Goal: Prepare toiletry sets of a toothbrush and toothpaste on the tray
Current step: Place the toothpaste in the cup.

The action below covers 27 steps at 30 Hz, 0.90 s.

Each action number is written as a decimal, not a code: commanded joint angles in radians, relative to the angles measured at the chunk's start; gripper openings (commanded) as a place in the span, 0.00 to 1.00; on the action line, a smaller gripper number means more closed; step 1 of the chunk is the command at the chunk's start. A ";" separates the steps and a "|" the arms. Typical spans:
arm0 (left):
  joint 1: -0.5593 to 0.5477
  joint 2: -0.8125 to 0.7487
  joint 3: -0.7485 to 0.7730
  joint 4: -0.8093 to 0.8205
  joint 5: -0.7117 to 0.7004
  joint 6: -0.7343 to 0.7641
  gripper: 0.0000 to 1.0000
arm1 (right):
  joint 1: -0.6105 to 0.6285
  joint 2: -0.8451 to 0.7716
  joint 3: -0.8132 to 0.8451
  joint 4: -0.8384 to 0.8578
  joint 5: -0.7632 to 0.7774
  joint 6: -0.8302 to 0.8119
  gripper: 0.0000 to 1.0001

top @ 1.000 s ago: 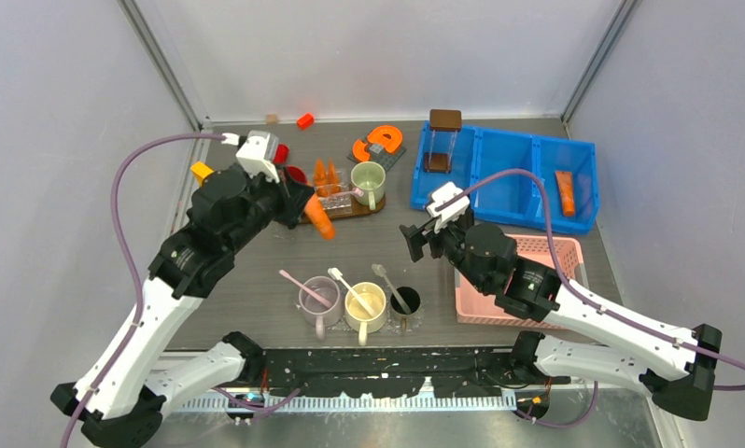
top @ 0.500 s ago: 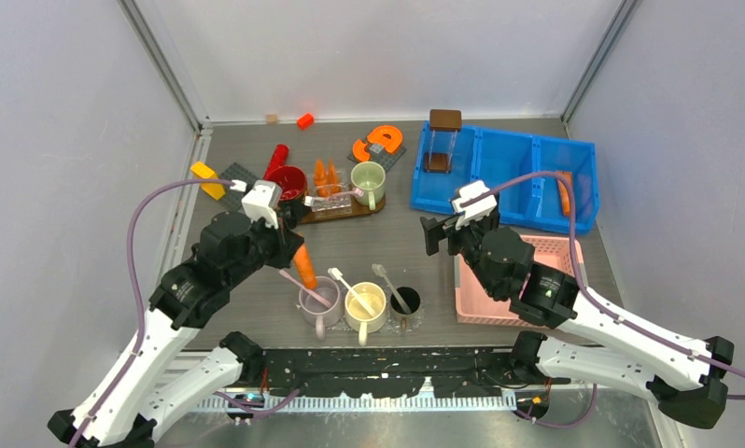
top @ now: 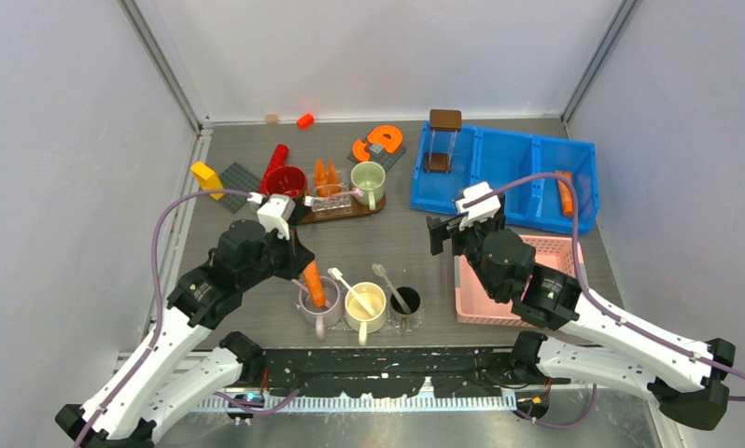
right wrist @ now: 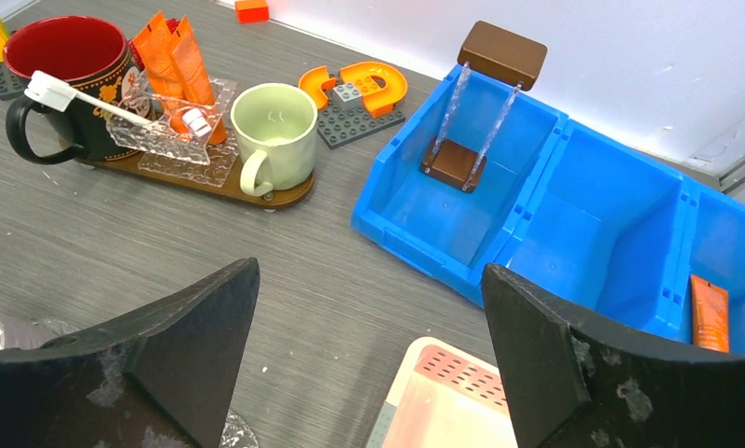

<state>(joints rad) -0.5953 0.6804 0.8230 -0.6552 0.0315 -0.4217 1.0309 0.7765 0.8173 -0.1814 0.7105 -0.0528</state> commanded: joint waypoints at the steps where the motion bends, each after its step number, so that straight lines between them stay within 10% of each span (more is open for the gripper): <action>1: 0.002 -0.022 -0.026 0.102 0.065 -0.026 0.00 | 0.001 -0.013 -0.004 0.019 0.035 0.007 0.96; 17: 0.002 -0.062 -0.173 0.192 0.051 -0.060 0.00 | 0.001 -0.013 -0.017 0.020 0.064 0.000 0.96; 27: 0.002 -0.063 -0.182 0.186 0.063 -0.058 0.25 | 0.001 -0.002 -0.018 0.025 0.074 -0.005 0.96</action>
<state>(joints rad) -0.5953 0.6312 0.6380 -0.5259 0.0746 -0.4728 1.0309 0.7769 0.7994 -0.1890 0.7567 -0.0536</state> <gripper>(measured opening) 0.200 0.963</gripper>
